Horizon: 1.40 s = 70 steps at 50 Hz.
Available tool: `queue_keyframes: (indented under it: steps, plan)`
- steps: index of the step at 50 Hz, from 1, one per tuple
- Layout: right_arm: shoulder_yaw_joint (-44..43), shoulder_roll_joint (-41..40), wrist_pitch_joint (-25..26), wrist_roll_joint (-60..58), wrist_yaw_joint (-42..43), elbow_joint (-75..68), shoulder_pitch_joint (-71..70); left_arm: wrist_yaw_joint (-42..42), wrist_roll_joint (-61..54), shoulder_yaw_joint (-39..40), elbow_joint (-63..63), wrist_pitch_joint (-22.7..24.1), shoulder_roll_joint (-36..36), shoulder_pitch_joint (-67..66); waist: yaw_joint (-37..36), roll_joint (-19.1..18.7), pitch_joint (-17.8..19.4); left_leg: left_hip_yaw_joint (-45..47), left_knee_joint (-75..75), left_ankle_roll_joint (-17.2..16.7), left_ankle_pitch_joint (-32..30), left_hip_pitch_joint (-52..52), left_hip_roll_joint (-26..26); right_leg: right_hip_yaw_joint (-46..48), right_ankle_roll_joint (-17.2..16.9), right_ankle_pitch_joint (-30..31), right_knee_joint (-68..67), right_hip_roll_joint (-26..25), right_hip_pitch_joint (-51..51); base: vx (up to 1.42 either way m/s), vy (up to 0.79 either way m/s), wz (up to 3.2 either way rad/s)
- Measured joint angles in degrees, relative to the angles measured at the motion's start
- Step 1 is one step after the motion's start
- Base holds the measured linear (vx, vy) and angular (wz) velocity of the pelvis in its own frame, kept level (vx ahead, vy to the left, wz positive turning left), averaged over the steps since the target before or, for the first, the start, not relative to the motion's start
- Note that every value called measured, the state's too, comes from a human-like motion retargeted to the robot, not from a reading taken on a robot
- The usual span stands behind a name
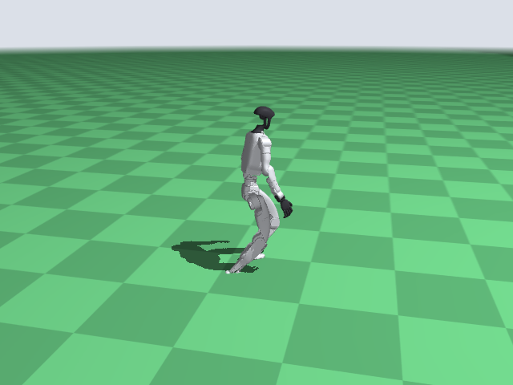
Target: Sport exercise
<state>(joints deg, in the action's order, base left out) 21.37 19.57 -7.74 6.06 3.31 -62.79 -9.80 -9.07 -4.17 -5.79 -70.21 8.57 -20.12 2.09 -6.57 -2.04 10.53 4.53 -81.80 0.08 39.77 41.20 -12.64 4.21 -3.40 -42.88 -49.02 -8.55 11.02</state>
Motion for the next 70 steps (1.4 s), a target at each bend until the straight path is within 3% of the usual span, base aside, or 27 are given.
queue_keyframes:
  steps: [13,18,23,25,28,31,35,41,47,50,59,64,70]
  plan:
    - [1.2,0.6,-0.9,-1.2,0.0,2.9,0.3,1.5,2.3,-4.9,5.0,0.3,1.0,0.1,4.3,2.4,-3.6,5.5,28.1,-2.0,-3.7,3.1,6.6,1.0,-0.6,-2.3,0.8,5.0,-3.3,0.16,0.00,0.14]
    - [2.8,0.4,-0.9,-1.8,-0.8,3.2,1.2,2.4,2.8,-7.6,6.5,0.2,1.3,-0.1,5.0,3.1,-4.3,6.6,26.9,-1.7,-7.1,2.0,7.5,0.5,-0.8,-3.5,-2.6,6.3,-5.3,0.31,0.06,-0.06]
    - [4.9,0.8,-0.8,-2.9,-2.0,3.9,2.7,3.9,3.1,-11.5,7.2,0.1,1.7,-0.7,6.5,6.1,-4.9,8.6,21.5,-0.2,-11.2,1.2,11.2,0.5,-3.2,-2.5,-12.2,11.6,-6.1,0.36,0.07,0.09]
    - [5.7,2.0,-0.5,-3.4,-3.5,5.6,3.1,5.5,3.1,-13.3,7.5,0.0,1.4,-0.8,7.8,9.2,-5.9,10.4,25.0,1.0,-12.9,-1.5,15.9,0.5,-6.1,2.6,-16.9,16.9,-5.4,0.36,0.10,0.36]
    - [6.7,4.1,-0.2,-3.6,-5.3,9.4,2.8,7.2,3.7,-15.5,8.7,0.0,0.7,-0.9,10.3,12.5,-6.3,11.9,27.4,3.1,-13.5,-4.4,20.9,-1.2,-11.1,19.3,-27.1,21.4,-1.7,0.27,0.07,0.38]
    - [6.4,6.8,-0.3,-2.7,-5.3,14.8,1.0,7.5,4.4,-16.7,11.0,0.1,-0.8,-0.6,12.1,13.5,-6.2,12.0,27.3,4.4,-11.9,-6.0,21.8,-1.1,-11.6,32.7,-36.6,22.2,4.0,0.24,-0.02,0.04]
    - [3.9,10.4,-1.5,-0.9,-1.2,23.7,-2.7,5.0,5.3,-16.8,15.4,0.7,-3.0,0.4,14.1,12.6,-5.7,11.6,24.6,6.0,-9.0,-6.7,21.3,-1.4,-11.6,38.9,-46.3,22.9,11.7,0.26,0.08,-0.14]
    - [-3.4,13.1,-5.4,0.4,11.4,38.1,-7.1,-3.0,5.2,-14.2,26.7,2.9,-3.9,1.0,16.6,10.5,-5.7,10.8,23.3,5.7,-8.8,-9.0,21.4,-2.6,-11.5,31.7,-47.7,24.7,18.4,0.27,0.10,-0.02]
    - [-9.6,12.0,-8.6,-2.7,23.2,51.2,-7.9,-10.7,3.4,-9.1,45.1,6.4,-3.3,0.1,17.3,8.3,-6.2,8.9,22.8,1.0,-17.3,-11.1,20.5,-2.1,-10.0,25.8,-34.9,23.7,18.8,0.21,0.02,-0.05]
    - [-11.5,10.7,-9.5,-5.5,27.3,57.4,-7.4,-13.9,3.2,-6.4,54.8,8.0,-3.3,0.3,16.4,6.7,-6.5,7.6,20.9,-1.6,-22.2,-11.0,18.4,-1.6,-9.4,25.9,-27.5,20.7,17.4,0.13,-0.01,-0.22]
    - [-13.1,8.1,-12.6,-13.5,36.1,73.9,-7.6,-24.5,8.0,1.0,78.1,11.7,-3.2,4.6,12.2,2.9,-6.8,4.5,16.2,-7.1,-26.6,-10.3,12.1,2.6,-7.2,28.0,-17.6,14.9,12.1,0.09,-0.04,-0.32]
    - [-12.0,7.6,-14.1,-17.2,39.0,79.8,-7.4,-28.9,11.2,3.2,84.5,12.9,-2.3,6.2,11.4,2.3,-7.2,3.8,17.0,-10.1,-29.7,-10.9,11.1,4.1,-7.3,29.1,-15.1,14.2,10.6,0.02,-0.02,-0.08]
    - [-10.9,7.8,-15.0,-20.0,40.7,82.8,-6.3,-32.6,13.9,4.3,86.6,13.0,-0.5,6.3,11.3,2.9,-7.4,4.1,19.4,-11.0,-31.4,-13.3,11.7,5.0,-8.1,29.7,-14.0,15.1,8.6,0.00,0.00,0.00]
